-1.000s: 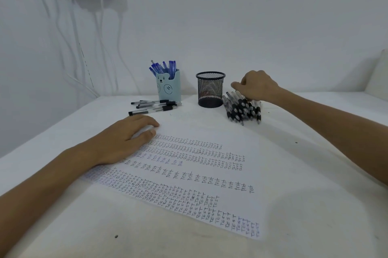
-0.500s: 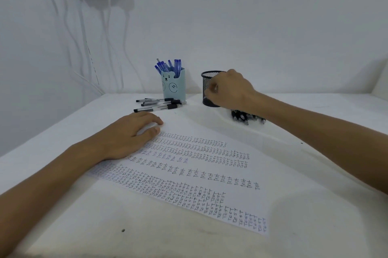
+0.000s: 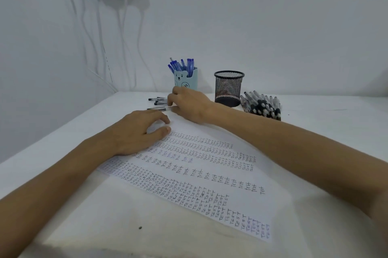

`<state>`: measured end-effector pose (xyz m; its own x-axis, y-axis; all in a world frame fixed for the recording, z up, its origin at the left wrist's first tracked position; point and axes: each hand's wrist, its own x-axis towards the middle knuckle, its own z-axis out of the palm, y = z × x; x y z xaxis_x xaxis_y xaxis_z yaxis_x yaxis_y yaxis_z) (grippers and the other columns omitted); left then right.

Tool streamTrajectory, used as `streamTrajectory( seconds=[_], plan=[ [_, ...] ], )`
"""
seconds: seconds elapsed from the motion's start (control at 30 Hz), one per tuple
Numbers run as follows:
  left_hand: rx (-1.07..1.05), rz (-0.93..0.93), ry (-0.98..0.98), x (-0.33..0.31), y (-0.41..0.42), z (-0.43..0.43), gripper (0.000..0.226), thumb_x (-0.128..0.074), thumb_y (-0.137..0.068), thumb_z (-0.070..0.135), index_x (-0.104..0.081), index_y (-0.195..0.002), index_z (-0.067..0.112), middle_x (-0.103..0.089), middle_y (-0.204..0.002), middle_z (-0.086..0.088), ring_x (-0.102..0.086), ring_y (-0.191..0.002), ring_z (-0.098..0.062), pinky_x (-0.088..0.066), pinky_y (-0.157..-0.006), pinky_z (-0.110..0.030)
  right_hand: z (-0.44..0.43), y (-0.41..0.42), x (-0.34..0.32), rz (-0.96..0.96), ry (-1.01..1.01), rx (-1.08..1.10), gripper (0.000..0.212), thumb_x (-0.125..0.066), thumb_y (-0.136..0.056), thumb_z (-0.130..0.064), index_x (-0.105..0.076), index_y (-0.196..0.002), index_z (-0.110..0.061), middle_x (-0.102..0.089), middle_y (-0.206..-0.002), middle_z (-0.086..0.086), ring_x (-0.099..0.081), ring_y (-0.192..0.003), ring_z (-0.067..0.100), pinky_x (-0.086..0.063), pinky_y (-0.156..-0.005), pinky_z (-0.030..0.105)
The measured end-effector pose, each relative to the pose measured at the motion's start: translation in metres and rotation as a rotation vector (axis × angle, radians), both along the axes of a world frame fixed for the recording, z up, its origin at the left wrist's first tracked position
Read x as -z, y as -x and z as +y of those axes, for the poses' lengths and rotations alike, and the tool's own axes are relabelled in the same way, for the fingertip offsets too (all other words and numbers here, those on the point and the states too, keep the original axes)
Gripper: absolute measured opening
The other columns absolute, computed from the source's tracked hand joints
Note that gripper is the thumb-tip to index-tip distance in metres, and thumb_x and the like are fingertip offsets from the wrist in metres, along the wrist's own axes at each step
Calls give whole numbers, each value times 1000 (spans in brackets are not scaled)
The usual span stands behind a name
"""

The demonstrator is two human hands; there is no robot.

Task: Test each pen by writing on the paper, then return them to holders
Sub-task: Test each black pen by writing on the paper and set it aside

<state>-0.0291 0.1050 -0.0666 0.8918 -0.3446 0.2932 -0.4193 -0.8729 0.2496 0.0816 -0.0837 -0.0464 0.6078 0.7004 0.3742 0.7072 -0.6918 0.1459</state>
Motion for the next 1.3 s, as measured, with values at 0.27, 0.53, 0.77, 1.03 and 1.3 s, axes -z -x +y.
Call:
streamTrajectory(
  seconds=[0.27,0.53,0.77,1.03,1.3],
  plan=[
    [-112,-66,-15,-4,2,2,35,-52,-92,65,-67,-107,37,-69,-104,11,-58,-80,-2,-46,-78,-34,-6,-1,2,-152,65,-76,24,-45,-106,-26,-61,-116,-11,-63,-114,4,-54,-112,23,-50,-79,37],
    [-217,-78,-90,-10,6,9,28,-59,-94,58,-66,-104,33,-63,-104,10,-59,-91,-14,-47,-83,-35,-25,10,-8,26,-50,-82,15,-42,-106,-15,-51,-103,-3,-61,-94,13,-54,-80,30,-43,-70,41],
    [-134,-113,-58,-9,12,2,26,-55,-97,54,-60,-110,32,-65,-106,13,-57,-96,-15,-48,-88,-40,-52,27,-3,187,-282,-78,6,-42,-102,-10,-39,-103,-5,-52,-82,2,-43,-63,16,-29,-60,32],
    [-35,-99,-33,-7,12,-7,32,-44,-96,63,-58,-112,39,-66,-117,17,-59,-105,-14,-51,-95,-44,-55,57,-23,301,-639,185,69,-40,-94,-75,-25,-54,-21,-28,-49,-3,-30,-45,15,-33,-56,30],
    [74,-43,-14,-11,20,-15,49,-35,-93,76,-58,-120,43,-60,-137,23,-55,-128,-4,-45,-109,-35,-61,72,-42,805,-1150,15,66,-56,-93,-64,-38,-52,-16,-34,-48,-1,-29,-44,17,-29,-48,26]
  ],
)
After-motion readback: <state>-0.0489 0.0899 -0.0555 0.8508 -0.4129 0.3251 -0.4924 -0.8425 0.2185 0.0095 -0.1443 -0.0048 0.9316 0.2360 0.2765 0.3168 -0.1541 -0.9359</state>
